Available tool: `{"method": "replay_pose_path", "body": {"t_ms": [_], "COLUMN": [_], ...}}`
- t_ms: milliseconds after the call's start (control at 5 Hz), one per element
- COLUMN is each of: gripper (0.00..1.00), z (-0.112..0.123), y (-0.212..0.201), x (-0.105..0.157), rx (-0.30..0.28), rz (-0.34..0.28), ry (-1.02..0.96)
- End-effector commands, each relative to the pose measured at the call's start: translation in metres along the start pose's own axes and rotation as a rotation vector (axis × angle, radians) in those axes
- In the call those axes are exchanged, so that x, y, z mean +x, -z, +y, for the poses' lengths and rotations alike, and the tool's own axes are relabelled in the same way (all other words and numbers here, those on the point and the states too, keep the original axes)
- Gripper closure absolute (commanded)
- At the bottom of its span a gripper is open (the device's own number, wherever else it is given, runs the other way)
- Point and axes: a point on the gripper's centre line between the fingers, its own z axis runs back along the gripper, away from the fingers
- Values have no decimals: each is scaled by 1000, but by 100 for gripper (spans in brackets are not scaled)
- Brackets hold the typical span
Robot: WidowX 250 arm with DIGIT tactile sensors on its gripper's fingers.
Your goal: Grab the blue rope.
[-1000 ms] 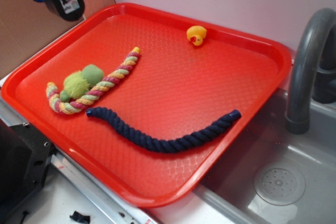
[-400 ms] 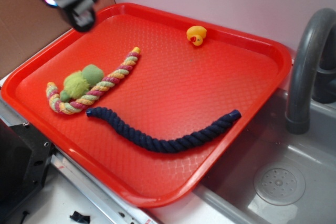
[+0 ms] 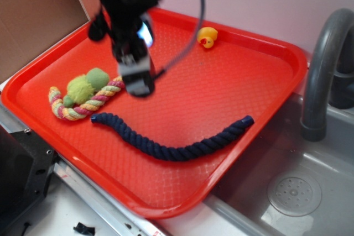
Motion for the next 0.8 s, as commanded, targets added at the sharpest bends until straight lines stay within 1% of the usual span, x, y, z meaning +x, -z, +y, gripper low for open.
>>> {"method": "replay_pose_path", "body": {"t_ms": [0,200,400,600], "gripper": [0,0,0,0], "z": [-33,-43,-53,-59], "y": [34,63,82,104], "x": [3,3,2,0], "rx": [-28,-24,-39,-29], "rz": [-44,-2,6,75], "ry": [254,289,328,377]}}
